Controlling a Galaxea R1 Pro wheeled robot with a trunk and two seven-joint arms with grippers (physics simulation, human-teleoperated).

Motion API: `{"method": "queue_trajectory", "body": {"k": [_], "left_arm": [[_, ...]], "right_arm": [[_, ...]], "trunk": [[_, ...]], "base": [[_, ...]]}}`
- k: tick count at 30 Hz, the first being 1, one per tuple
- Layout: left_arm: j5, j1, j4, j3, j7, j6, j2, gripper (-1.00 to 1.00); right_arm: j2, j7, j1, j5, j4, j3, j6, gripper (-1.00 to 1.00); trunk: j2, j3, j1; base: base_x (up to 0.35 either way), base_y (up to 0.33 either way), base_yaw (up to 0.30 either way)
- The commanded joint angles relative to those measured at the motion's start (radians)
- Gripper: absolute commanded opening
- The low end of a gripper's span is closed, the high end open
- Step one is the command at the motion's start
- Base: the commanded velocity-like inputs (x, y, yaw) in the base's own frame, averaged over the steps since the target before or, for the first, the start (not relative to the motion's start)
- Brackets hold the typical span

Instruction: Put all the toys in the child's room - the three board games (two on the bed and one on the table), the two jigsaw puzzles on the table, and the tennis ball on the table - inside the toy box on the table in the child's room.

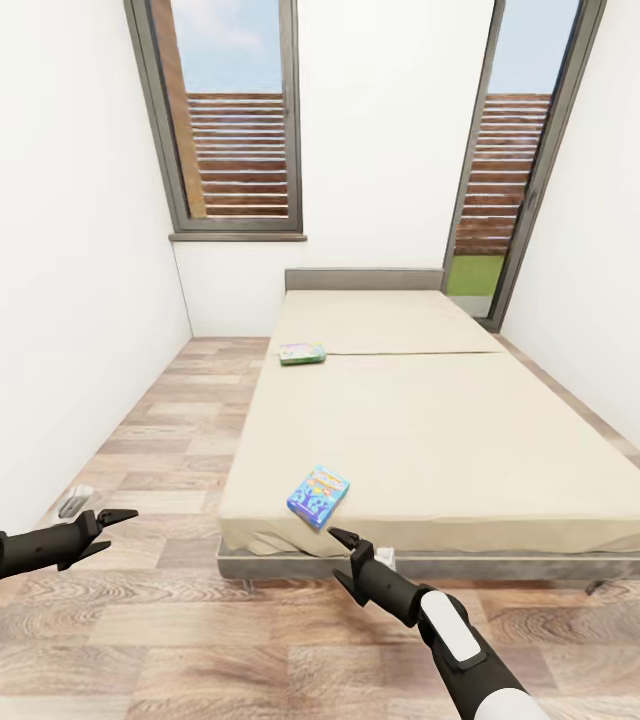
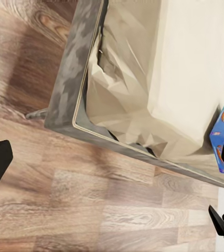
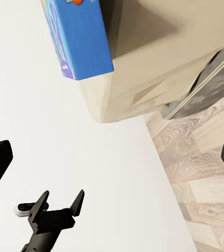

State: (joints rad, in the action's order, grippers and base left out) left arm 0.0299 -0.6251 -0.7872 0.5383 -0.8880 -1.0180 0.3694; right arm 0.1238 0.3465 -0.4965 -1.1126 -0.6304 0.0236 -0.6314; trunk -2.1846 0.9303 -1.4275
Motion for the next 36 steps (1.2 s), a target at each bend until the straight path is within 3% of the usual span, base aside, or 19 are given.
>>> {"method": "queue_trajectory", "body": {"k": [1,36], "left_arm": [[0.003,-0.001,0.000,0.002,-0.001,-0.007,0.000,1.00],[0.002,-0.001,0.000,0.001,0.000,-0.004,0.000,1.00]], "right_arm": [[0.000,0.000,0.000,-0.003,0.000,0.003,-0.005,1.00],[0.002,0.000,0.000,-0.002,0.000,0.001,-0.002,1.00]], "trunk": [[0.000,0.001,0.000],[0.000,0.001,0.000]], "base": [[0.126,0.133,0.000],[0.101,0.026,0.000]]}}
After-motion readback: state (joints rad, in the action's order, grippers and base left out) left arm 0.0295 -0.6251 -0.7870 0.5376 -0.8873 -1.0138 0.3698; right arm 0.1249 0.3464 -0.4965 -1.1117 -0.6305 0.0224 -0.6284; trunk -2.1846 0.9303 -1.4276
